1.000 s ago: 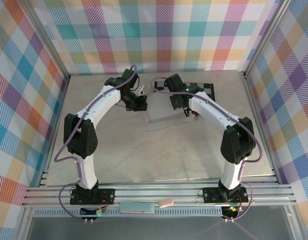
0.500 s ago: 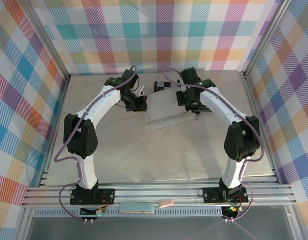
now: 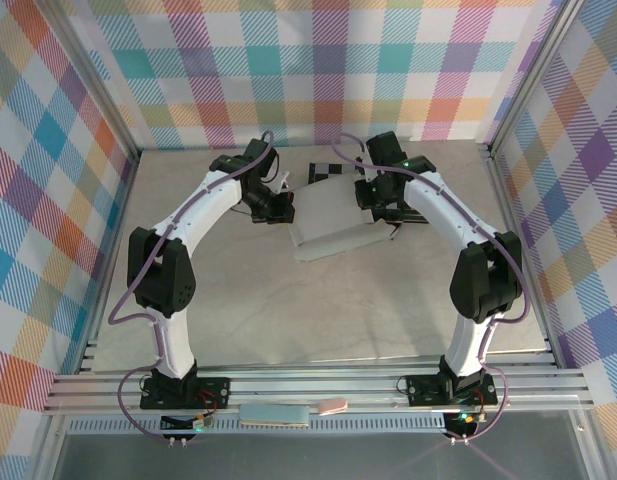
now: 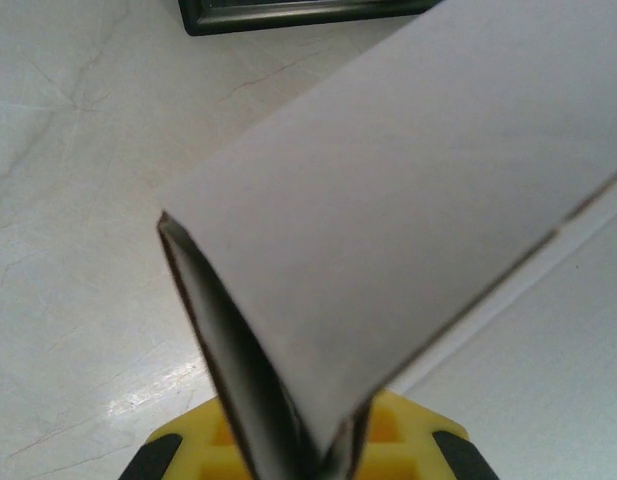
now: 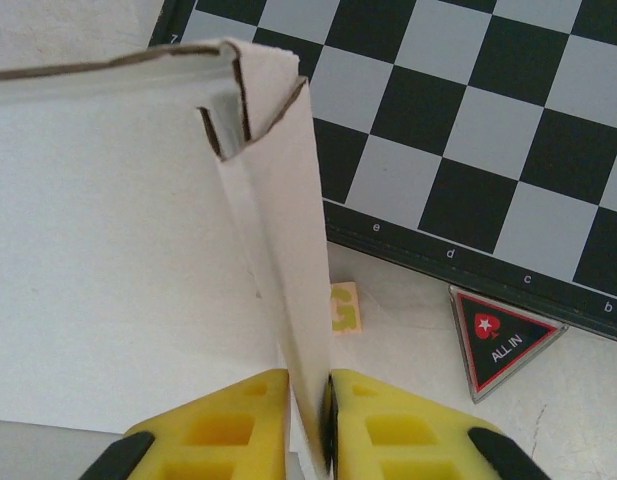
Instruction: Fold the paper box
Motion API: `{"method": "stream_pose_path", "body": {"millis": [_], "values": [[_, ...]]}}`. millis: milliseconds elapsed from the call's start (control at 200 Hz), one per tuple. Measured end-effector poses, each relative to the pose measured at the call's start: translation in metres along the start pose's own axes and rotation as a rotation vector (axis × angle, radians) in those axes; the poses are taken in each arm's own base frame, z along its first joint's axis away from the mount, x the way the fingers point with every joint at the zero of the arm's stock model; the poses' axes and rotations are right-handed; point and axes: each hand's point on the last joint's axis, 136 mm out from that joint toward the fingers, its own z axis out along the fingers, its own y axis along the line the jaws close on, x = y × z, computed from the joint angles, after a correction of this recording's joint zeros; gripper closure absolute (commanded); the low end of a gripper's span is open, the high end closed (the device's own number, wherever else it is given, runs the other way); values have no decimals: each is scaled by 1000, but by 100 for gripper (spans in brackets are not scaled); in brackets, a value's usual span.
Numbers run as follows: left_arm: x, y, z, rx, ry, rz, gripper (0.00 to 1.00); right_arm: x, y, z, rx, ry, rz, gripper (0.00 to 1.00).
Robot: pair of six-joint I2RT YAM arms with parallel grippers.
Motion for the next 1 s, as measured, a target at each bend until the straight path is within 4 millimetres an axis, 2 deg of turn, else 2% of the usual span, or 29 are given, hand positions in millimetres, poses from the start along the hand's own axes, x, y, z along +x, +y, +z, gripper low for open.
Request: {"method": "stream_pose_path", "body": {"millis": [1000], "values": [[0,-3,0,11,0,4,100,-5,0,8,-45,10,-4,69]]}}
